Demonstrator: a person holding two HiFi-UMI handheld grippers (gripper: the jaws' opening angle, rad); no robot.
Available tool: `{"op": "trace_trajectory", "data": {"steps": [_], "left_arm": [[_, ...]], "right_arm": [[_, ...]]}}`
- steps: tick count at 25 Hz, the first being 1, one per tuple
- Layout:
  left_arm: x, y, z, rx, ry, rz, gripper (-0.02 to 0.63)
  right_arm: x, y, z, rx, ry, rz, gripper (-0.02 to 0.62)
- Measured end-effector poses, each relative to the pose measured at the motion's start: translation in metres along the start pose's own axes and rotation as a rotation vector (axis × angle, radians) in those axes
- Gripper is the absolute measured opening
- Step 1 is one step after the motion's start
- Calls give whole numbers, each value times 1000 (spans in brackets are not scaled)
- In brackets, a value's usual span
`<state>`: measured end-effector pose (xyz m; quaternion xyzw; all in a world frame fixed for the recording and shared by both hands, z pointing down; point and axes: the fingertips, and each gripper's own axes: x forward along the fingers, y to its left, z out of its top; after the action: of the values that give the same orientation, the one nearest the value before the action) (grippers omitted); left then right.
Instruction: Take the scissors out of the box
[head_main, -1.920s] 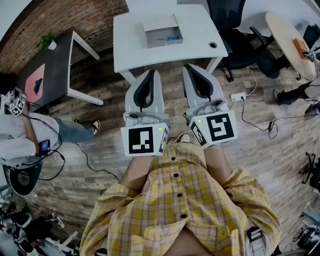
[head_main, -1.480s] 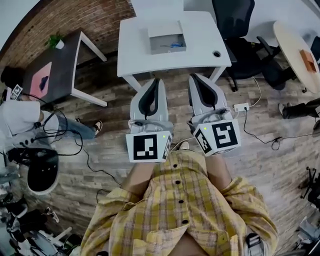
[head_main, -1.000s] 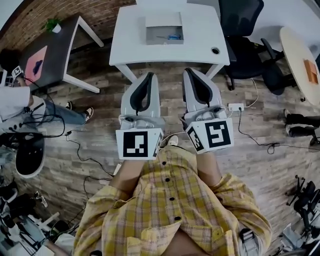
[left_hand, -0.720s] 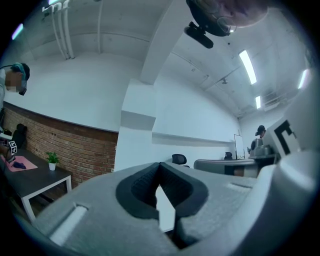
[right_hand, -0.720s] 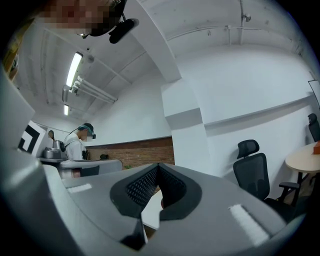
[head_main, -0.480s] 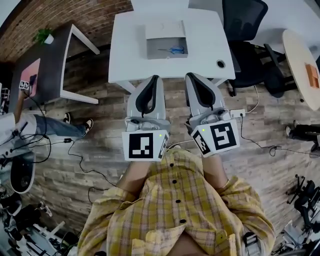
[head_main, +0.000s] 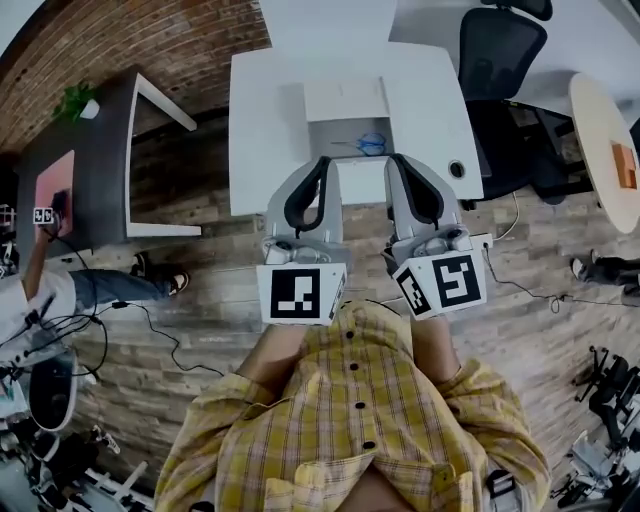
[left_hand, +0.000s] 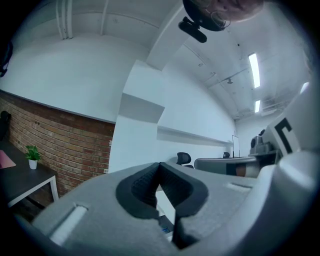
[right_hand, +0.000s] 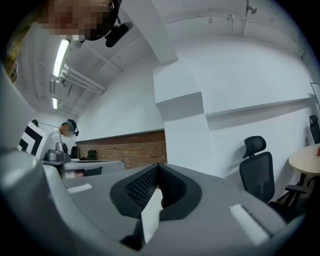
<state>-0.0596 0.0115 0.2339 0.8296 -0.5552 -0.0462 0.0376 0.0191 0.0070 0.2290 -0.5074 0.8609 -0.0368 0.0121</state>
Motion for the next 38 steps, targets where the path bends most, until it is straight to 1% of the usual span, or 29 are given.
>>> {"op": "trace_trajectory", "data": {"steps": [3,5,8,12,16,20,27,33,36,38], "left_arm": [[23,21,-2,-30,14,-25,3],[35,33,-4,-32,29,-42,3],[53,48,-3,-25,30,-53,3],[70,55,-11,-31,58,-85,3],[88,56,-19,-42,70,-83,3],[101,57,-35,-29,109,-66,3],[135,39,-63,6,168,-23,3],[154,41,-92,2,222,23,3],[159,45,-106,-7,250,51,3],[161,46,-114,-5,262,59,3]], "right_arm": [[30,-4,-5,10,22,-27,5],[46,-7,-6,13,31,-48,5],[67,-12,-6,8,31,-76,5],[81,-18,-12,6,53,-116,5],[92,-29,-21,7,72,-117,5],[104,-45,-38,26,104,-92,5],[116,-93,-57,19,159,-44,5],[134,-120,-99,24,261,-4,5],[142,-126,-123,20,325,39,5],[146,-128,-138,37,367,66,9]]}}
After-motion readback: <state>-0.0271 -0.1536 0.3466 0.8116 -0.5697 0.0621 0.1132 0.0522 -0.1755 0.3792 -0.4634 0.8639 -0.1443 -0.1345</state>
